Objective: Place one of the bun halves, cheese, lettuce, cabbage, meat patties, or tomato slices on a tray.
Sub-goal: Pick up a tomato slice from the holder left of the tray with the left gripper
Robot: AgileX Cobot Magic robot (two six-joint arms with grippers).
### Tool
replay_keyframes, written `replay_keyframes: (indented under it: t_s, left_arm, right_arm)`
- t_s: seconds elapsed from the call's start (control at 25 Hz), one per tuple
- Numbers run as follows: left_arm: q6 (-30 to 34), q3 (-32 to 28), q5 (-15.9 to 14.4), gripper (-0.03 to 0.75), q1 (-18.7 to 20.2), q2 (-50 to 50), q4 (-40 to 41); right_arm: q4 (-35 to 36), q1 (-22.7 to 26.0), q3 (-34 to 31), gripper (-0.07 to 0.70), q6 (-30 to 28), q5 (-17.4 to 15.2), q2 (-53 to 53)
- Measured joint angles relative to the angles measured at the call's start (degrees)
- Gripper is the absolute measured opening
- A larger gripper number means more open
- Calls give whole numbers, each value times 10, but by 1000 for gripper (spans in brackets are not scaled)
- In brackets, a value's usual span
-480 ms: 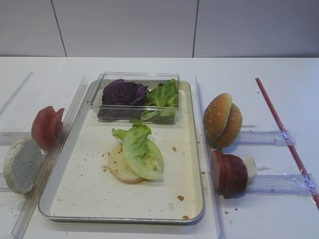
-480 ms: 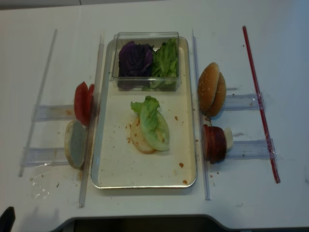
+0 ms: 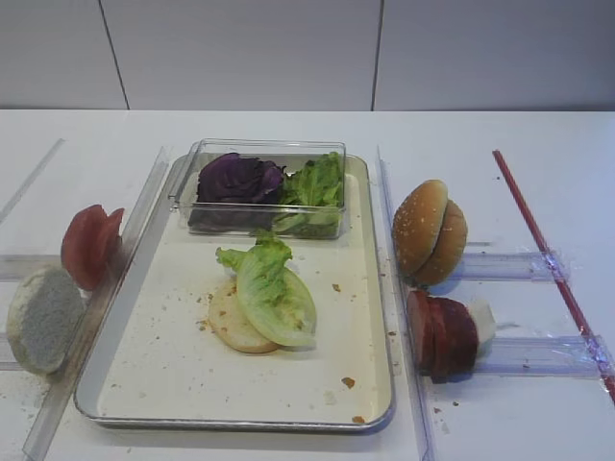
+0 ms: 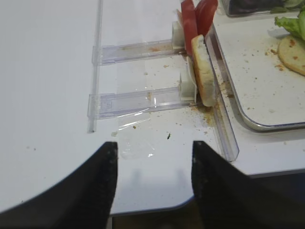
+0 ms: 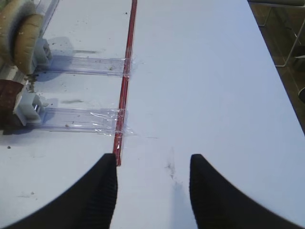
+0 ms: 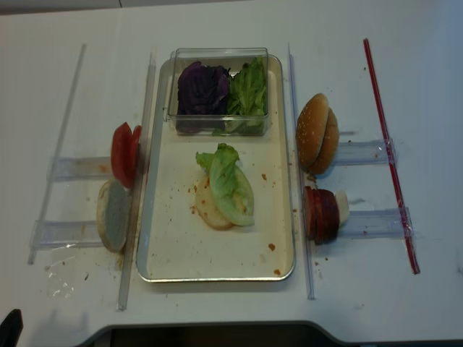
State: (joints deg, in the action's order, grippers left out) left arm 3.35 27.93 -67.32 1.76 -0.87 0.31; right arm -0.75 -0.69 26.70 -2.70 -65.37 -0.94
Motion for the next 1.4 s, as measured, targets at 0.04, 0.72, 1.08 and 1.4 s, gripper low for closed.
replay_keyframes:
  t_s: [0.04,0.72,1.08,1.4]
  left_arm:
    - [0,0,0,341,0,0,0]
    - [-13,1,-10,342,0,4,-10]
    - [-69,71,-38,410,0,169,-15]
    - [-85,206,-51,424,0,399,-16]
  right_arm:
    - [0,0,0,374,0,0,0]
    - [0,0,0,374,1,0,0]
    - [-1,0,0,374,1,0,0]
    - [-3,0,0,374,1,0,0]
